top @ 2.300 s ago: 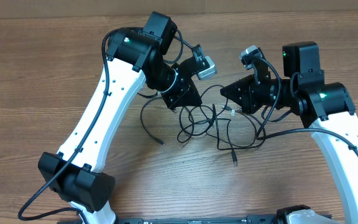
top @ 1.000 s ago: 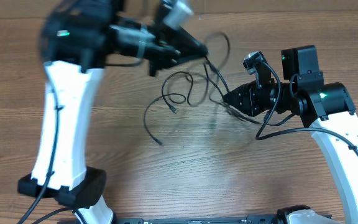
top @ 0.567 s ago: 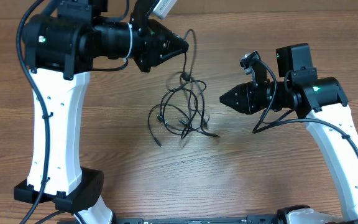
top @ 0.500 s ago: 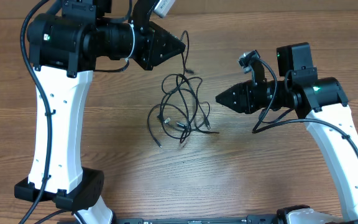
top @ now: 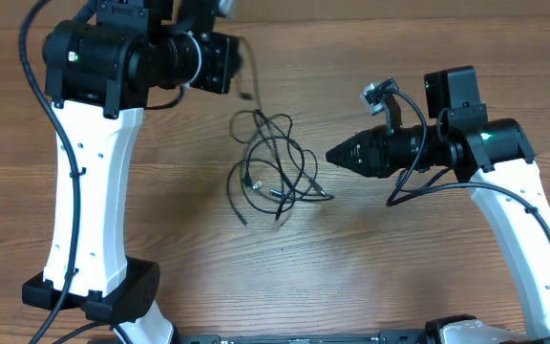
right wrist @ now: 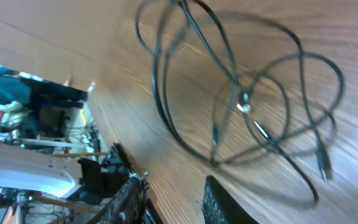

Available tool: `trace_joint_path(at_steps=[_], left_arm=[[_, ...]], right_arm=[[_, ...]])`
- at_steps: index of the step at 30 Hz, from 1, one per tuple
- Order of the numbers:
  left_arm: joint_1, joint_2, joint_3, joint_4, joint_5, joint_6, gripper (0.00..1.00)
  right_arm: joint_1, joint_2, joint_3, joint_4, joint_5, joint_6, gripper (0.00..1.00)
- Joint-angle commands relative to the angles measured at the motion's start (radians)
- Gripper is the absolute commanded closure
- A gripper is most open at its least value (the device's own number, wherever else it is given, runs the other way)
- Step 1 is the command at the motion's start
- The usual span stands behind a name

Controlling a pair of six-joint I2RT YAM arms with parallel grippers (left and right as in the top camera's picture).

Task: Untangle cables

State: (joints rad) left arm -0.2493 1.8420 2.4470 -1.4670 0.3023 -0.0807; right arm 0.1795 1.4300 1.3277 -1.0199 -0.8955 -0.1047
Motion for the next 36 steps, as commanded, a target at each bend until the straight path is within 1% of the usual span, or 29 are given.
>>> trace_joint_path(at_steps=[1, 2, 3, 4, 5, 6, 9, 13, 15, 22, 25, 26, 27, 28, 31, 35, 36], left_arm=[[0.000, 0.002, 0.003, -0.004, -0.442, -0.173, 0.76], [0.001, 0.002, 0.002, -0.008, -0.439, -0.189, 0.50], [0.001, 0.002, 0.002, -0.011, -0.424, -0.193, 0.28], [0.001, 0.002, 0.001, -0.016, -0.392, -0.192, 0.18], [0.001, 0.002, -0.001, -0.023, -0.372, -0.188, 0.14], [0.001, 0.002, -0.005, -0.034, -0.354, -0.186, 0.11], [0.000, 0.002, -0.023, -0.075, -0.346, -0.185, 0.08], [0.000, 0.002, -0.067, -0.116, -0.346, -0.185, 0.07], [0.000, 0.002, -0.097, -0.131, -0.346, -0.186, 0.07], [0.000, 0.002, -0.233, -0.142, -0.329, -0.177, 0.07], [0.000, 0.002, -0.308, -0.101, -0.304, -0.137, 0.07], [0.000, 0.002, -0.350, -0.072, -0.302, -0.111, 0.09], [0.000, 0.002, -0.368, -0.060, -0.303, -0.098, 0.09], [0.000, 0.002, -0.401, -0.036, -0.305, -0.073, 0.10], [0.000, 0.002, -0.515, 0.049, -0.305, 0.021, 0.10], [0.000, 0.002, -0.692, 0.182, -0.306, 0.118, 0.15], [0.000, 0.002, -0.736, 0.219, -0.306, 0.138, 0.15]], right_arm=[[0.008, -0.005, 0.013, -0.024, 0.085, -0.003, 0.71], [0.008, -0.005, 0.013, -0.030, 0.092, -0.003, 0.71], [0.008, -0.005, 0.013, -0.034, 0.092, -0.003, 0.71], [0.008, -0.005, 0.014, -0.036, 0.092, -0.003, 0.71], [0.008, -0.005, 0.013, -0.037, 0.092, -0.003, 0.71], [0.008, -0.005, 0.013, -0.039, 0.092, -0.003, 0.71], [0.008, -0.005, 0.013, -0.039, 0.093, -0.003, 0.71], [0.008, -0.005, 0.013, -0.051, 0.121, -0.003, 0.69], [0.008, -0.005, 0.013, -0.071, 0.160, -0.002, 0.67], [0.006, -0.005, 0.013, -0.148, 0.320, 0.009, 0.66], [0.006, -0.005, 0.014, -0.159, 0.349, 0.031, 0.64], [0.006, -0.005, 0.013, -0.162, 0.348, 0.031, 0.59], [0.006, -0.005, 0.013, -0.163, 0.348, 0.031, 0.58], [0.006, -0.005, 0.013, -0.165, 0.348, 0.030, 0.53], [0.006, -0.005, 0.013, -0.172, 0.348, 0.030, 0.44], [0.006, -0.005, 0.013, -0.172, 0.348, 0.030, 0.44], [0.006, -0.005, 0.013, -0.172, 0.349, 0.030, 0.44]])
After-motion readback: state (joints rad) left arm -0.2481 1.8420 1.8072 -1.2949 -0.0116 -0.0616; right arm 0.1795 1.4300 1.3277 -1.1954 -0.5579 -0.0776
